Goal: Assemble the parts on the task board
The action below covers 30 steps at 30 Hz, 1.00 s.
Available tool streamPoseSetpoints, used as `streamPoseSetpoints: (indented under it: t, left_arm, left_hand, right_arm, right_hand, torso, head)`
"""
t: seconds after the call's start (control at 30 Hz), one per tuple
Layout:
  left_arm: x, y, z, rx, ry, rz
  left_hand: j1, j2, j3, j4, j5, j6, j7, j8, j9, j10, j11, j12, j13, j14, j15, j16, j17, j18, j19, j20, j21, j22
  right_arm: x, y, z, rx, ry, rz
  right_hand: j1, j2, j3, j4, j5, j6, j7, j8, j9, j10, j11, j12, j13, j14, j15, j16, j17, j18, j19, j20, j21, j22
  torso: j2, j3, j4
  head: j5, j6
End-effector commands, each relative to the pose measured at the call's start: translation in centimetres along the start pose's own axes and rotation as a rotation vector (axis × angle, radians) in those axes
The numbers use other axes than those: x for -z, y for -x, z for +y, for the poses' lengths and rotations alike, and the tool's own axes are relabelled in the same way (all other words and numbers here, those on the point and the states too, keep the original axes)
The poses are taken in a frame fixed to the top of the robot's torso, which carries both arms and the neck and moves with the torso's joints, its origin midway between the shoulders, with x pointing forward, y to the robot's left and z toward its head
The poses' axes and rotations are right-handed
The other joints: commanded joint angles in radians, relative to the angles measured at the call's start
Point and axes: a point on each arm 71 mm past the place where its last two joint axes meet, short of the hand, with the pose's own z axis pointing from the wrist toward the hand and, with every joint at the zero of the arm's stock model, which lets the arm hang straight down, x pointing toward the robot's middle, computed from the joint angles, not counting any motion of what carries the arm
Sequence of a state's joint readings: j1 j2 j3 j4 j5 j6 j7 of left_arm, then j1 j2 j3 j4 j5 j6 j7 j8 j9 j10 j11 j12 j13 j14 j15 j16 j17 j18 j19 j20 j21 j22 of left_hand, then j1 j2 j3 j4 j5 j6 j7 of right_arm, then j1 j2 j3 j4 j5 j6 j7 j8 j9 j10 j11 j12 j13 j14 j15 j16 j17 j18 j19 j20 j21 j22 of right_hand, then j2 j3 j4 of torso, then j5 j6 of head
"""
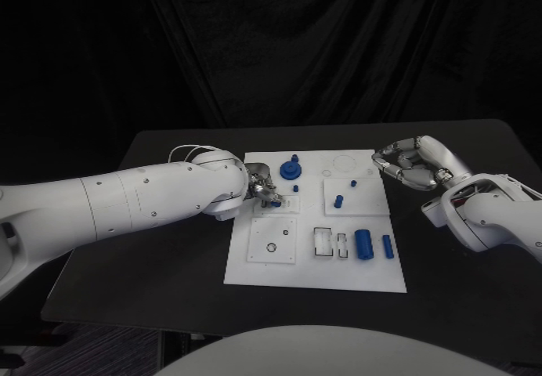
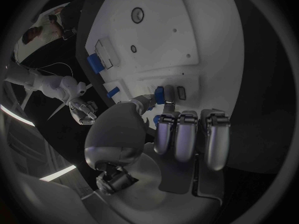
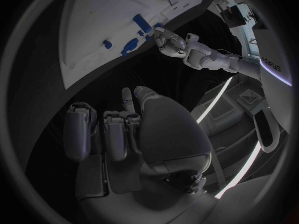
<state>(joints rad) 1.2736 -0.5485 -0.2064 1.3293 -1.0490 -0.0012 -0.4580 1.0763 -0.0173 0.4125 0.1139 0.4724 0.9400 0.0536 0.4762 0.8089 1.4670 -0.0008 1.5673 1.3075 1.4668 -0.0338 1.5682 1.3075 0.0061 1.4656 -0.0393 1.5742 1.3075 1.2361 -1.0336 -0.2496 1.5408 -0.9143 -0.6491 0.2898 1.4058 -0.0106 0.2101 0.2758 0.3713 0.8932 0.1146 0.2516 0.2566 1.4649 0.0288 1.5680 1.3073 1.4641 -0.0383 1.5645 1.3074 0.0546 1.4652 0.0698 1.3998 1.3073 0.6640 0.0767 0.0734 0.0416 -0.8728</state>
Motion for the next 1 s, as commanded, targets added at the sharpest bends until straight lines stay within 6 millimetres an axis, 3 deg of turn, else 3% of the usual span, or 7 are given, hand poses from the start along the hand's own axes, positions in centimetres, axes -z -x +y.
streamPoseSetpoints:
  t: [0.03,0.13,0.27,0.37,0.43,0.53,1.0]
  left_arm:
    - [-0.23,-0.86,0.14,0.006,-0.007,0.005]
    - [-0.27,-0.98,0.11,0.009,-0.016,0.002]
    - [-0.28,-1.05,0.11,0.014,-0.027,-0.004]
    - [-0.29,-1.06,0.15,0.017,-0.031,-0.007]
    - [-0.31,-1.05,0.21,0.018,-0.033,-0.009]
    - [-0.34,-1.04,0.3,0.019,-0.033,-0.01]
    - [-0.43,-1.08,1.1,0.025,0.012,-0.012]
  left_hand:
    - [-0.006,0.005,0.008,0.002,-0.018,-0.003,-0.003,-0.007,0.0,0.104,-0.008,0.004,0.263,0.104,-0.007,0.003,0.263,-0.006,0.105,-0.005,-0.003,0.263]
    - [-0.028,0.008,0.006,0.009,-0.083,-0.001,-0.002,-0.017,0.008,0.104,-0.007,0.004,0.263,0.104,-0.006,0.003,0.263,-0.006,0.105,-0.004,-0.003,0.263]
    - [-0.035,0.009,0.004,0.012,-0.098,0.0,-0.001,-0.02,0.011,0.104,-0.007,0.004,0.263,0.104,-0.006,0.003,0.263,-0.006,0.105,-0.004,-0.003,0.263]
    - [-0.072,0.01,-0.025,0.042,-0.197,0.006,0.001,-0.032,0.018,0.104,-0.003,0.004,0.263,0.104,-0.003,0.003,0.263,-0.006,0.105,-0.002,-0.003,0.263]
    - [-0.078,0.011,-0.033,0.047,-0.216,0.007,0.002,-0.036,0.02,0.104,-0.003,0.004,0.263,0.104,-0.003,0.003,0.263,-0.006,0.105,-0.001,-0.003,0.263]
    - [-0.124,0.001,-0.08,0.09,-0.292,-0.005,0.012,-0.061,0.017,0.104,0.004,0.004,0.263,0.104,0.001,0.003,0.263,-0.006,0.105,0.002,-0.003,0.263]
    - [-0.176,-0.008,-0.197,0.17,-0.385,0.023,0.018,-0.113,0.015,0.104,0.012,0.004,0.263,0.104,0.01,0.003,0.263,-0.006,0.105,0.012,-0.003,0.263]
  right_arm:
    - [0.09,-0.15,-0.13,-0.004,-0.02,0.011]
    - [0.08,-0.17,-0.14,-0.005,-0.021,0.012]
    - [0.08,-0.19,-0.14,-0.006,-0.023,0.014]
    - [0.06,-0.22,-0.14,-0.006,-0.025,0.016]
    - [0.04,-0.25,-0.15,-0.007,-0.026,0.018]
    - [0.02,-0.29,-0.15,-0.007,-0.028,0.021]
    - [0.0,-0.44,-0.26,-0.011,-0.042,0.034]
  right_hand:
    - [0.011,0.001,0.008,0.001,0.006,-0.007,0.002,0.006,0.001,0.106,0.008,0.003,0.264,0.104,0.008,0.0,0.257,-0.01,0.022,0.008,-0.008,0.204]
    - [0.011,0.001,0.008,0.001,0.006,-0.007,0.002,0.006,0.001,0.106,0.008,0.003,0.264,0.104,0.008,0.0,0.257,-0.01,0.022,0.008,-0.008,0.204]
    - [0.012,0.001,0.009,0.001,0.008,-0.008,0.002,0.007,0.001,0.106,0.008,0.003,0.264,0.104,0.007,-0.002,0.255,-0.01,0.022,0.008,-0.01,0.204]
    - [0.012,0.001,0.009,0.001,0.008,-0.008,0.002,0.007,0.001,0.106,0.008,0.003,0.264,0.104,0.007,-0.002,0.255,-0.01,0.022,0.008,-0.01,0.204]
    - [0.014,0.001,0.009,0.0,0.01,-0.008,0.002,0.008,0.002,0.106,0.008,0.003,0.264,0.103,0.007,-0.003,0.254,-0.009,0.021,0.008,-0.012,0.203]
    - [0.014,0.0,0.009,0.0,0.012,-0.008,0.002,0.008,0.002,0.106,0.008,0.003,0.264,0.103,0.007,-0.004,0.254,-0.009,0.021,0.008,-0.011,0.203]
    - [0.05,-0.008,0.026,-0.018,0.078,-0.015,0.003,0.023,0.006,0.106,0.008,0.003,0.264,0.103,0.007,-0.005,0.253,-0.009,0.02,0.007,-0.014,0.203]
  torso:
    - [0.0,0.0,-0.0003]
    - [-0.001,-0.0003,-0.0015]
    - [-0.001,-0.0004,-0.0021]
    - [0.0,-0.0006,-0.0019]
    - [0.0,-0.0006,-0.0018]
    - [0.0,-0.0005,-0.0013]
    - [-0.002,-0.0009,-0.0033]
  head:
    - [-0.001,0.0]
    - [0.001,0.0]
    - [0.002,0.0]
    - [0.002,0.0]
    - [0.002,0.0]
    - [0.002,0.0]
    - [0.004,0.0]
